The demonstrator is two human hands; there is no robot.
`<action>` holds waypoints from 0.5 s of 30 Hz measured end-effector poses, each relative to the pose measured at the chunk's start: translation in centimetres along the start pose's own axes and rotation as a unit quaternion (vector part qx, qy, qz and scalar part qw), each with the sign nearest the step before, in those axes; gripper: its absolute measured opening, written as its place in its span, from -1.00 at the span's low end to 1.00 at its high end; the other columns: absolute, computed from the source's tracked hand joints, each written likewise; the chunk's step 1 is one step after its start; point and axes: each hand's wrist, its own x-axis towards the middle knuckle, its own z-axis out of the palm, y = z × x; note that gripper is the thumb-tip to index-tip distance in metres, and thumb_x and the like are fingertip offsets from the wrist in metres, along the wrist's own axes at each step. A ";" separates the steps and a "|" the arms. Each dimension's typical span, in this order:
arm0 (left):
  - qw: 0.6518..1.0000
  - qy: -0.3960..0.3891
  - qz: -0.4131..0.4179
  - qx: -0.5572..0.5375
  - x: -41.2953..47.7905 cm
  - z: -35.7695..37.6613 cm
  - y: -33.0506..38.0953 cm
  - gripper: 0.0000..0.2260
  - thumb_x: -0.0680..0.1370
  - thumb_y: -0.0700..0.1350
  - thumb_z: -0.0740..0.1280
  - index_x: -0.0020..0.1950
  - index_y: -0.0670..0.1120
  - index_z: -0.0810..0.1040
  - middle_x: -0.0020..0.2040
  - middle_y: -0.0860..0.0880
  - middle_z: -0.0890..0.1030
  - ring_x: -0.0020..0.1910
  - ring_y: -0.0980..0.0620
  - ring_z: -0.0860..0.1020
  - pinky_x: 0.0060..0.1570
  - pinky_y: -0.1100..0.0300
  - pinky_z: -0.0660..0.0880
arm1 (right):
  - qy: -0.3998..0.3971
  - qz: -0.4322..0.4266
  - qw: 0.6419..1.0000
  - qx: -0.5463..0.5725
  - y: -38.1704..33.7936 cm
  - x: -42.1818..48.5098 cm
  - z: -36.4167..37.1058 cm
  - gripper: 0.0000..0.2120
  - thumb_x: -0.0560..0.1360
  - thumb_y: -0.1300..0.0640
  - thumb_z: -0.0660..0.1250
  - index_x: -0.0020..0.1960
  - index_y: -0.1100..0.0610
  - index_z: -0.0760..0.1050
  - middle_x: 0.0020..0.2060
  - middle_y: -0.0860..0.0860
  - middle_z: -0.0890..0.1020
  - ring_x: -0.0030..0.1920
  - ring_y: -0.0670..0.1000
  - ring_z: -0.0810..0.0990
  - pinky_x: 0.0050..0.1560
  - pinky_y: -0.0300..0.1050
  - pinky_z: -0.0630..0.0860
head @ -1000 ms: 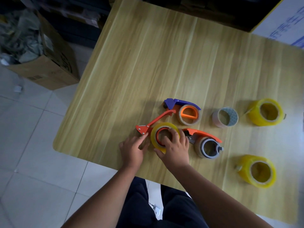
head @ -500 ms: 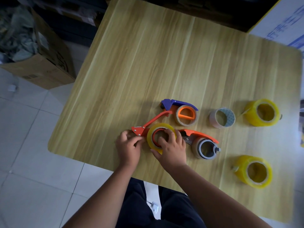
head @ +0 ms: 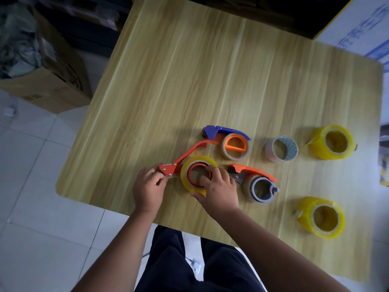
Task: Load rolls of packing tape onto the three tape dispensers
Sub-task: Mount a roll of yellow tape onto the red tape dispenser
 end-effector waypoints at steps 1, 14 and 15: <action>1.000 0.000 -0.006 0.008 -0.1 0.1 -0.2 -0.86 0.44 -0.08 0.45 -0.25 -0.13 0.63 0.05 -0.03 0.68 -0.06 -0.10 0.58 -0.22 -0.02 0.55 | 0.001 -0.003 1.000 -0.002 0.0 0.0 0.0 -0.58 0.47 -0.29 0.32 0.21 -0.07 0.51 0.45 -0.01 0.28 0.45 0.20 0.20 0.39 0.21 0.26; 0.998 -0.018 -0.067 0.000 1.5 0.5 -1.9 -0.89 0.30 -0.12 0.54 -0.25 0.05 0.67 -0.04 0.13 0.68 0.12 0.01 0.59 0.14 -0.04 0.32 | 0.103 -0.021 0.994 0.012 -3.6 1.1 0.5 -0.58 0.36 -0.17 0.41 0.11 0.02 0.46 0.27 0.12 0.46 0.45 0.27 0.26 0.39 0.44 0.12; 0.997 -0.021 -0.068 0.002 1.6 0.4 -2.0 -0.90 0.30 -0.12 0.52 -0.26 0.05 0.67 -0.05 0.13 0.69 0.17 0.01 0.57 0.14 -0.01 0.25 | 0.134 -0.023 0.990 0.036 -4.0 1.6 0.8 -0.62 0.36 -0.14 0.42 0.06 0.05 0.49 0.24 0.13 0.49 0.42 0.27 0.30 0.38 0.43 0.17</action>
